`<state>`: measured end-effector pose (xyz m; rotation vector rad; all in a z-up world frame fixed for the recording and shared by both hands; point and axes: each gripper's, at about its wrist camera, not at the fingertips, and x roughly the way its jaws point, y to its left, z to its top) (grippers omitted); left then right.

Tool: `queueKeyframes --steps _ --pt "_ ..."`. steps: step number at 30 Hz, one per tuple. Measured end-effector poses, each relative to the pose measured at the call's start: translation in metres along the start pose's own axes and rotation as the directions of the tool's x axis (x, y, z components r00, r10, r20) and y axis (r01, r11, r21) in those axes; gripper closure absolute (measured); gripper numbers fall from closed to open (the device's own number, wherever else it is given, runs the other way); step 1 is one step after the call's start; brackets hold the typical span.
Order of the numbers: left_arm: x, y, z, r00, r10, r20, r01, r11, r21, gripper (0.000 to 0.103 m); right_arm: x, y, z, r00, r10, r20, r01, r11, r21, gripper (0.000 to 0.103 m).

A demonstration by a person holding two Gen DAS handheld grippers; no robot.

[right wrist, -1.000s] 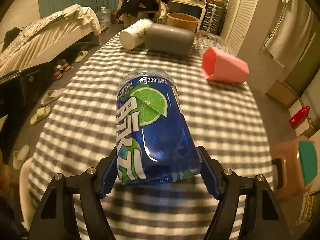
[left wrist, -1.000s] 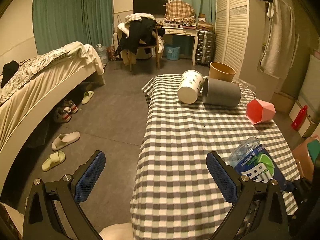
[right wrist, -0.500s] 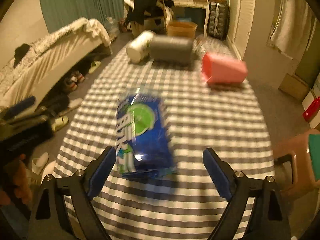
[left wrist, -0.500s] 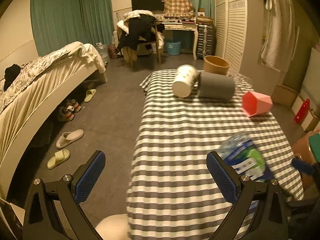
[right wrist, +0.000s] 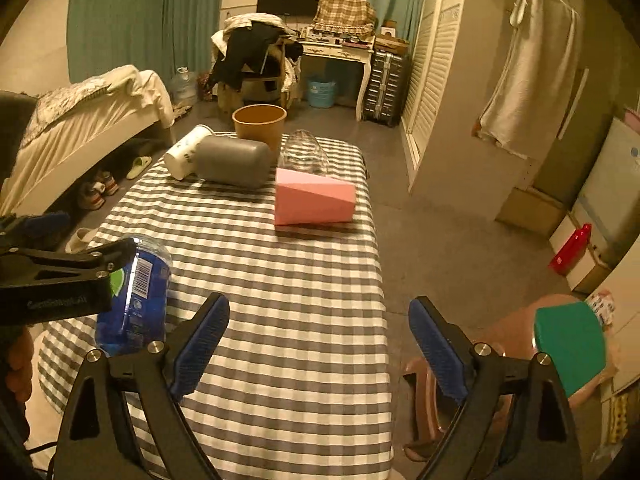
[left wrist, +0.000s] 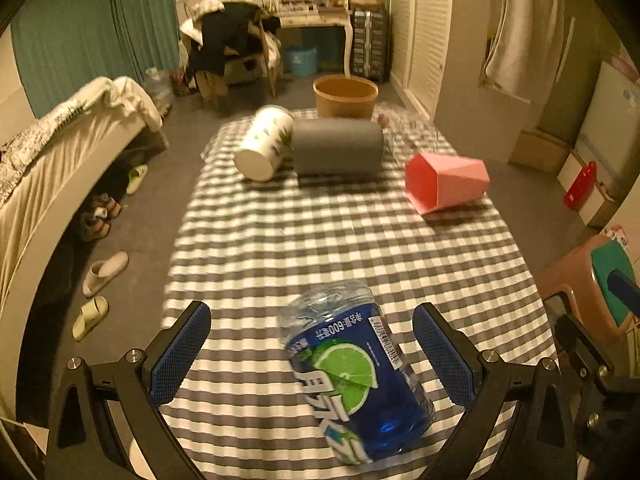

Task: Flip cup upside down
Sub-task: 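Grasp the bottle with the left gripper while the right gripper releases it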

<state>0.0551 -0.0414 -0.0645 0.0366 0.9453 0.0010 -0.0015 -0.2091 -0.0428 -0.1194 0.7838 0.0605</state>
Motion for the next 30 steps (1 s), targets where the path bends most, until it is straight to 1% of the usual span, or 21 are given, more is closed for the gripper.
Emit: queueKeyframes --steps 4,7,13,15,17,18,21,25,28,30 --pt "0.017 -0.001 -0.002 0.998 -0.017 -0.068 0.016 1.000 -0.025 0.000 0.011 -0.010 -0.006 1.000 0.005 -0.021 -0.004 1.000 0.027 0.012" --pt "0.031 0.001 -0.003 0.991 -0.037 -0.127 0.032 0.999 -0.041 0.000 0.017 -0.015 -0.009 0.999 0.015 -0.031 -0.013 0.999 0.043 0.012" --pt "0.047 0.005 -0.006 0.980 -0.083 -0.182 0.070 0.995 -0.073 0.001 0.026 -0.013 -0.009 0.999 0.028 -0.043 -0.026 0.998 0.049 0.012" --pt "0.049 0.005 -0.005 0.977 -0.100 -0.188 0.088 0.993 -0.074 0.002 0.028 -0.011 -0.011 0.998 0.031 -0.048 -0.029 0.999 0.045 0.012" --pt "0.049 0.005 -0.004 0.974 -0.115 -0.193 0.104 0.992 -0.070 0.012 0.032 -0.008 -0.011 0.998 0.032 -0.055 -0.030 0.999 0.044 0.012" --pt "0.049 0.004 -0.003 0.973 -0.122 -0.198 0.111 0.992 -0.066 0.020 0.033 -0.007 -0.012 0.998 0.033 -0.057 -0.031 0.999 0.043 0.012" --pt "0.047 0.004 0.000 0.972 -0.138 -0.192 0.128 0.990 -0.060 0.021 0.034 -0.005 -0.011 0.998 0.033 -0.059 -0.031 0.999 0.039 0.012" --pt "0.038 0.004 0.008 0.979 -0.141 -0.144 0.137 0.990 -0.040 0.024 0.034 -0.003 -0.009 0.998 0.026 -0.052 -0.025 0.999 0.033 0.012" --pt "0.031 0.003 0.020 0.990 -0.113 -0.090 0.112 0.994 -0.013 0.026 0.035 -0.002 -0.007 0.998 0.016 -0.053 -0.015 0.999 0.032 0.012" --pt "0.028 0.002 0.027 0.993 -0.102 -0.062 0.102 0.995 -0.003 0.026 0.036 -0.001 -0.007 0.998 0.010 -0.055 -0.009 1.000 0.030 0.012"
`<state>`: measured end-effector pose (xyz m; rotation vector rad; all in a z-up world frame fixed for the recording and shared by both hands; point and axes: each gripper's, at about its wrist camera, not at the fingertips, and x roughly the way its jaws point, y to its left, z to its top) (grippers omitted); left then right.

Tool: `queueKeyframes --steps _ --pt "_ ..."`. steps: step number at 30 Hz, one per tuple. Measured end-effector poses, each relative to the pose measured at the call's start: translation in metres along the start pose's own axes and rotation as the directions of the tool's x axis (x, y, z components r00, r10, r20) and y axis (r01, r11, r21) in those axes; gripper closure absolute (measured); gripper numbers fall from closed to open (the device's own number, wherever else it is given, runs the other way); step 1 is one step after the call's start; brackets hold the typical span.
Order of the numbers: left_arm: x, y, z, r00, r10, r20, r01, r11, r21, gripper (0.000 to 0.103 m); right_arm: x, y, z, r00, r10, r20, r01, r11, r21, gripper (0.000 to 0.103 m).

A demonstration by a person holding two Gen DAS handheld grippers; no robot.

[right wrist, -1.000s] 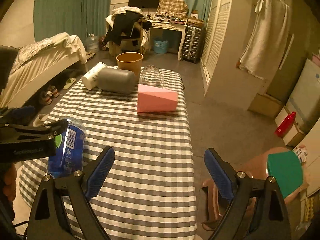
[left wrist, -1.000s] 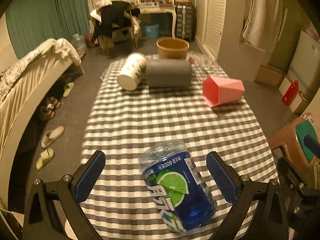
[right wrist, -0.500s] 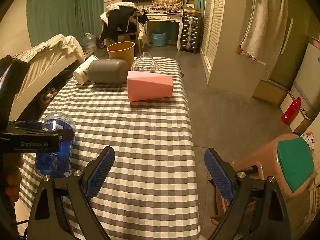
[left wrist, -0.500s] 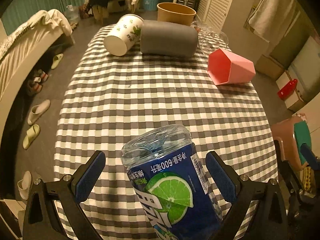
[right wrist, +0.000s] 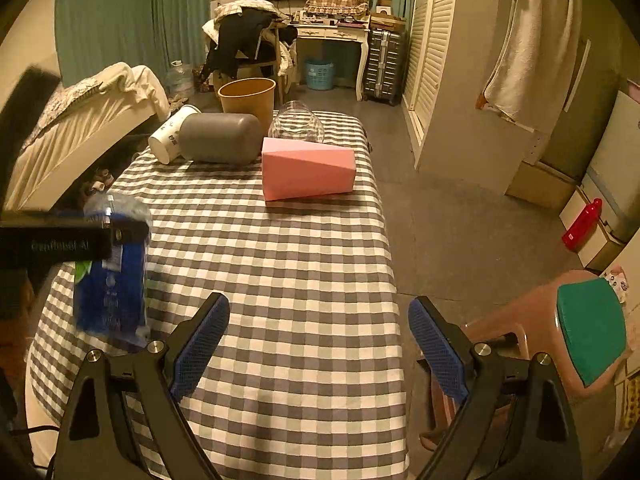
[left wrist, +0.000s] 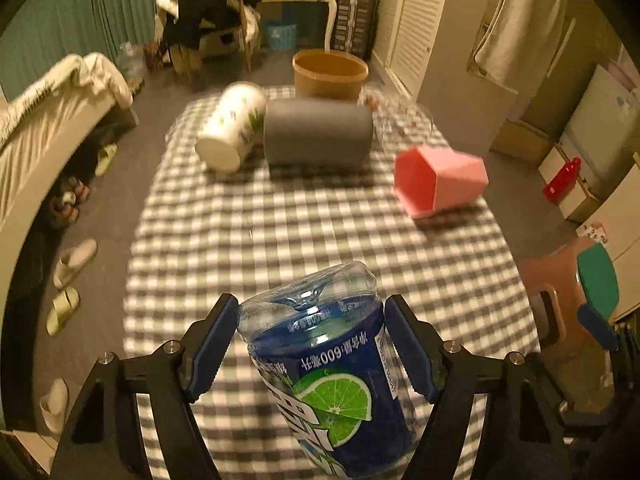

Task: Flip cup upside down
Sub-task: 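Grasp the bottle with the left gripper while the right gripper releases it, then rotate the bottle in the left gripper so its cap points down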

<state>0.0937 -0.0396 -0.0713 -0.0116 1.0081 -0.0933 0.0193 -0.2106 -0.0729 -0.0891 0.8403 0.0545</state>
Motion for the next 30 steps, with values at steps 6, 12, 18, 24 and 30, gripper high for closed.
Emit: queueKeyframes --steps 6,12,18,24,30 --pt "-0.007 -0.005 0.010 0.995 0.041 0.093 -0.044 0.998 0.039 0.026 0.003 0.002 0.001 1.000 -0.021 -0.008 0.021 1.000 -0.007 0.012" --pt "-0.021 -0.015 -0.006 0.989 0.060 0.137 -0.072 0.994 0.085 0.026 0.003 0.004 0.002 0.999 -0.035 -0.009 0.035 0.999 -0.014 0.012" --pt "-0.038 -0.024 -0.025 0.985 0.033 0.170 -0.054 0.992 0.118 0.026 0.001 0.004 0.004 0.999 -0.041 -0.005 0.041 0.999 -0.018 0.012" --pt "-0.049 -0.026 -0.029 0.976 -0.019 0.219 -0.008 0.992 0.123 0.024 -0.008 -0.002 0.003 0.999 -0.051 0.013 0.051 0.999 -0.007 0.012" --pt "-0.054 -0.031 -0.041 0.966 -0.032 0.255 -0.009 0.988 0.155 0.015 -0.017 -0.010 -0.001 0.998 -0.065 0.022 0.065 0.998 0.010 0.012"
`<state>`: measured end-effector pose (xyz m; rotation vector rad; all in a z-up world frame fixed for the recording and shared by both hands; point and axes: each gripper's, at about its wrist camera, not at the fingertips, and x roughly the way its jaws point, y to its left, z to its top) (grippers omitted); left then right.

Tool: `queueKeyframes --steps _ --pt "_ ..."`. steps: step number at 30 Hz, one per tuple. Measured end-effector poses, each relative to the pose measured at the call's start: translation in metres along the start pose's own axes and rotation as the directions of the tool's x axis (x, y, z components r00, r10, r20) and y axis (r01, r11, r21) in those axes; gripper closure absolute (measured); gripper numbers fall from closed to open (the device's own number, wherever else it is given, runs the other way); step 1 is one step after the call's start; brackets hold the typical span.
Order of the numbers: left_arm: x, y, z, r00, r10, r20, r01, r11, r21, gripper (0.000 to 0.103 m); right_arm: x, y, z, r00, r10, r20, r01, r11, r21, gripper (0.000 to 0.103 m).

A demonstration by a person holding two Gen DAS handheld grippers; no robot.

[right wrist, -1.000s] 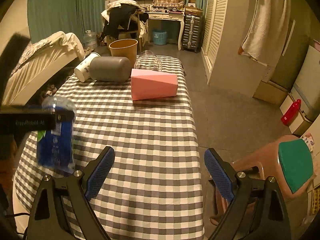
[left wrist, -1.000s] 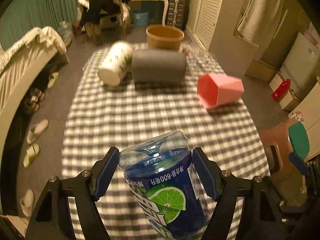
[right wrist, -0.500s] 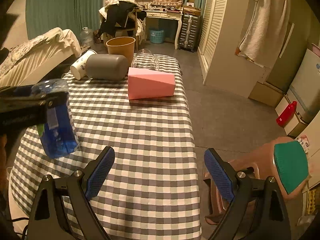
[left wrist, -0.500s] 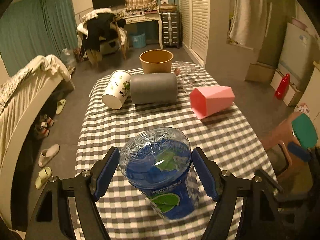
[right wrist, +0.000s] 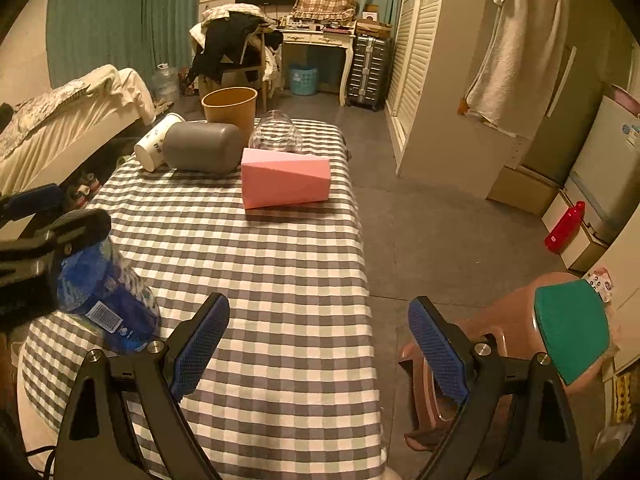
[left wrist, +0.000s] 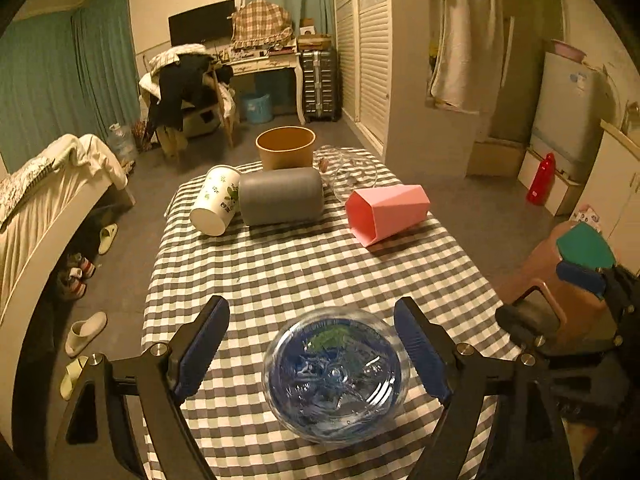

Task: Flip cup upside down
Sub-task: 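Rotate the bottle in the left gripper so its cap points down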

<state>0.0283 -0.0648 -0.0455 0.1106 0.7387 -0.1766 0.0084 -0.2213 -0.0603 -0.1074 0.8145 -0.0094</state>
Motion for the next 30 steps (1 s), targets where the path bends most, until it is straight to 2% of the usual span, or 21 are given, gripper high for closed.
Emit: queueKeyframes --steps 3,8,13,16,18,20,21,30 --pt "-0.009 -0.001 -0.010 0.999 -0.045 0.029 0.045 0.999 0.012 0.015 -0.002 -0.003 -0.002 1.000 -0.005 0.001 0.005 1.000 0.003 0.012" --pt "-0.011 -0.006 -0.021 0.998 -0.045 0.035 0.043 0.998 0.047 0.014 -0.003 -0.005 -0.005 1.000 -0.007 -0.005 0.007 1.000 0.007 0.012" --pt "0.001 -0.005 -0.028 0.998 -0.062 0.016 0.062 0.997 0.039 0.014 -0.006 -0.002 -0.007 1.000 0.001 -0.001 -0.001 1.000 0.004 0.012" --pt "0.008 -0.005 -0.031 0.999 -0.047 0.025 0.046 0.998 0.043 0.014 -0.006 0.000 -0.008 1.000 0.001 -0.004 -0.001 1.000 -0.002 0.012" --pt "0.010 -0.005 -0.032 0.998 -0.054 0.035 0.052 0.997 0.050 0.015 -0.006 0.000 -0.009 1.000 0.001 -0.007 -0.001 1.000 -0.003 0.012" --pt "0.011 -0.006 -0.033 0.998 -0.055 0.042 0.053 0.997 0.057 0.025 -0.006 0.000 -0.010 1.000 0.000 -0.011 0.000 1.000 -0.002 0.012" --pt "0.012 -0.007 -0.033 0.998 -0.054 0.039 0.051 0.997 0.063 0.029 -0.006 -0.001 -0.011 1.000 -0.002 -0.013 0.001 1.000 -0.002 0.012" --pt "0.024 0.001 -0.002 0.994 -0.029 0.109 0.025 0.999 0.034 0.029 -0.005 0.002 -0.005 1.000 0.012 0.011 -0.012 1.000 -0.003 0.012"
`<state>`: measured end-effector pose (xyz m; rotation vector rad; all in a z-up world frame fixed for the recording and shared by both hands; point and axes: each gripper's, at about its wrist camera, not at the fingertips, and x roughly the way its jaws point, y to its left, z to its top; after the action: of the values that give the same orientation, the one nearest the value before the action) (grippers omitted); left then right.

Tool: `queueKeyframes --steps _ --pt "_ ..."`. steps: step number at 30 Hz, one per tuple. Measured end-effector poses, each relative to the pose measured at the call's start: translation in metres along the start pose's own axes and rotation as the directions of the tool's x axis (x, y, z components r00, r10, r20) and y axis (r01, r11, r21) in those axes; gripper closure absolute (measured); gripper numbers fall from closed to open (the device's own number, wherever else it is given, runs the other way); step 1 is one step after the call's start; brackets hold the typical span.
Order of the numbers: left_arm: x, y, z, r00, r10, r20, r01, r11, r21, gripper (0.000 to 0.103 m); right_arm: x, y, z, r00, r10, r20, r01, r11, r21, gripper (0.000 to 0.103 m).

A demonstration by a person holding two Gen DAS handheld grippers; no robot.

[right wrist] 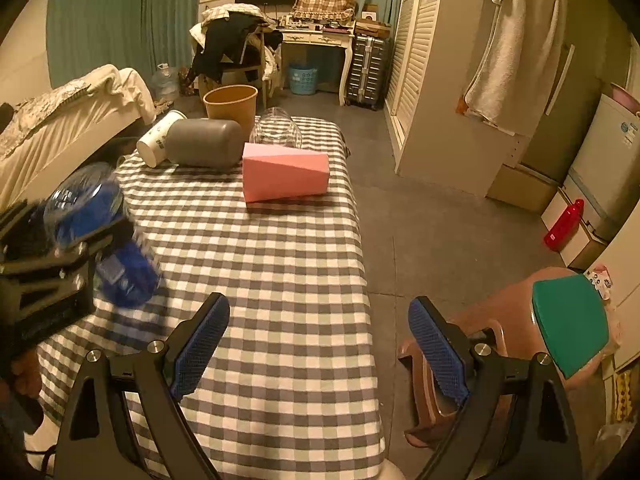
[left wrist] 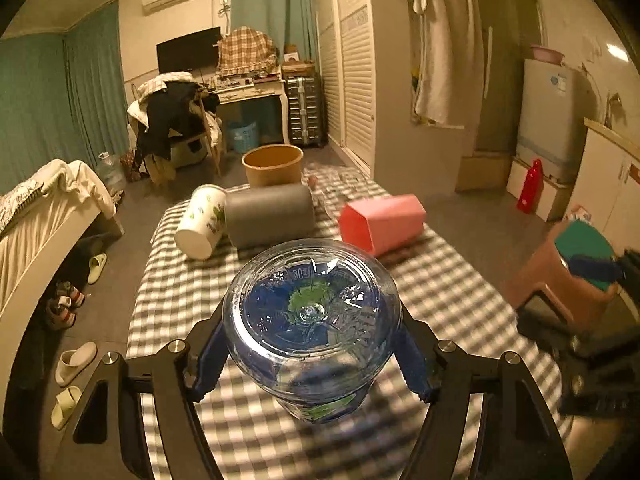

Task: Flip cup upside down
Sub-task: 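Rotate the bottle in the left gripper so its cap points down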

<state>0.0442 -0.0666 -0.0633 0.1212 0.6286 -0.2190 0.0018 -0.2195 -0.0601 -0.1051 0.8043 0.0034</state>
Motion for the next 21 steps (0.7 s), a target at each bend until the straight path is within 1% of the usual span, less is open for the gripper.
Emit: queueKeyframes --steps 5,8,10,14,16,18,21 --pt "0.022 0.007 0.010 1.000 0.005 0.002 -0.005 0.999 -0.038 0.029 0.001 0.004 0.006 1.000 0.015 0.021 -0.015 1.000 -0.001 0.012" --pt "0.039 0.009 0.006 1.000 0.005 -0.029 -0.006 0.998 -0.055 0.029 0.007 0.006 0.008 1.000 0.012 0.012 -0.012 1.000 -0.003 0.012" --pt "0.043 0.009 0.004 1.000 -0.016 -0.020 0.014 0.998 -0.059 0.030 0.012 0.007 0.008 1.000 0.009 0.000 -0.009 1.000 -0.004 0.012" --pt "0.047 0.001 0.003 1.000 0.019 -0.019 -0.019 1.000 -0.002 0.031 0.018 0.005 0.009 1.000 0.001 -0.013 -0.001 1.000 0.000 0.012" --pt "0.053 0.004 0.000 0.999 -0.006 -0.042 0.006 1.000 -0.021 0.033 0.020 0.005 0.009 1.000 -0.002 -0.016 0.002 1.000 0.004 0.012" --pt "0.058 0.009 -0.004 0.997 -0.045 -0.068 0.040 0.997 -0.073 0.035 0.020 0.004 0.010 1.000 -0.003 -0.017 0.003 1.000 0.005 0.012" --pt "0.059 0.009 -0.008 0.996 -0.048 -0.069 0.043 0.996 -0.076 0.035 0.021 0.004 0.010 1.000 -0.004 -0.022 0.004 1.000 0.001 0.012"
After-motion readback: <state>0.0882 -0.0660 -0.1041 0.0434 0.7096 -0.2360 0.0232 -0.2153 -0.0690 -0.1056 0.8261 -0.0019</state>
